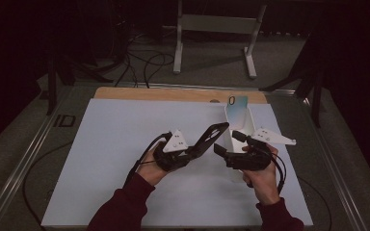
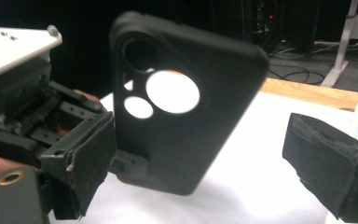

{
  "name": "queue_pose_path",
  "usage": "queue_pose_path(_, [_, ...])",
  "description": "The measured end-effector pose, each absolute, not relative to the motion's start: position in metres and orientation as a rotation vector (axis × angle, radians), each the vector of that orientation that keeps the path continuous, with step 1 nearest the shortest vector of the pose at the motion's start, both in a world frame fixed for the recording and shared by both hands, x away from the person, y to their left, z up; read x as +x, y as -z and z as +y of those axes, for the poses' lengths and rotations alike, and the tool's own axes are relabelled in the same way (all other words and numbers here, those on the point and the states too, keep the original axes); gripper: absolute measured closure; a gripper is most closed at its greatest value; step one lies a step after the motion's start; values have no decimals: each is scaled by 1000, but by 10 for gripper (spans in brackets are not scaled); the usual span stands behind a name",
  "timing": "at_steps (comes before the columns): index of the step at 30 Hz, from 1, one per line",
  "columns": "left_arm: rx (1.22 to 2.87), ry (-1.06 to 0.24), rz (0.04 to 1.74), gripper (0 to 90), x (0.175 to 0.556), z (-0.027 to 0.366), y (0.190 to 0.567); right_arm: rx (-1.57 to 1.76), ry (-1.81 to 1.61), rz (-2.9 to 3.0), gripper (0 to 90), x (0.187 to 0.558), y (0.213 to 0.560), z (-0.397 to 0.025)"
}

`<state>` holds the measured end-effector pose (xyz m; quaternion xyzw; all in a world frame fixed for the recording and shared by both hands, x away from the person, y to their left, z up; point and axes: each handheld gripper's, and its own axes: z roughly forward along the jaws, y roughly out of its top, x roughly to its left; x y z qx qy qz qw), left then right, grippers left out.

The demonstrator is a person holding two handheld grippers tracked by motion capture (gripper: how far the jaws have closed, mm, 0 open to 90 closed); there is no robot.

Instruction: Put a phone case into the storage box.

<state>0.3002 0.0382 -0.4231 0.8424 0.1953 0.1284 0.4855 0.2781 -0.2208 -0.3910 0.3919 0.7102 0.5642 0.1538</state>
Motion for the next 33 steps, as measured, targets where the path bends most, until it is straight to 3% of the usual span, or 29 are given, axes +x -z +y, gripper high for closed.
queue_pose_path(12, [2031, -321, 515, 808, 299, 31, 429, 1187, -1690, 1967, 84, 286, 384, -208])
queue_pose_path(33, [1981, -194, 495, 809, 299, 27, 432, 1275, -1700, 1898, 109, 295, 387, -201])
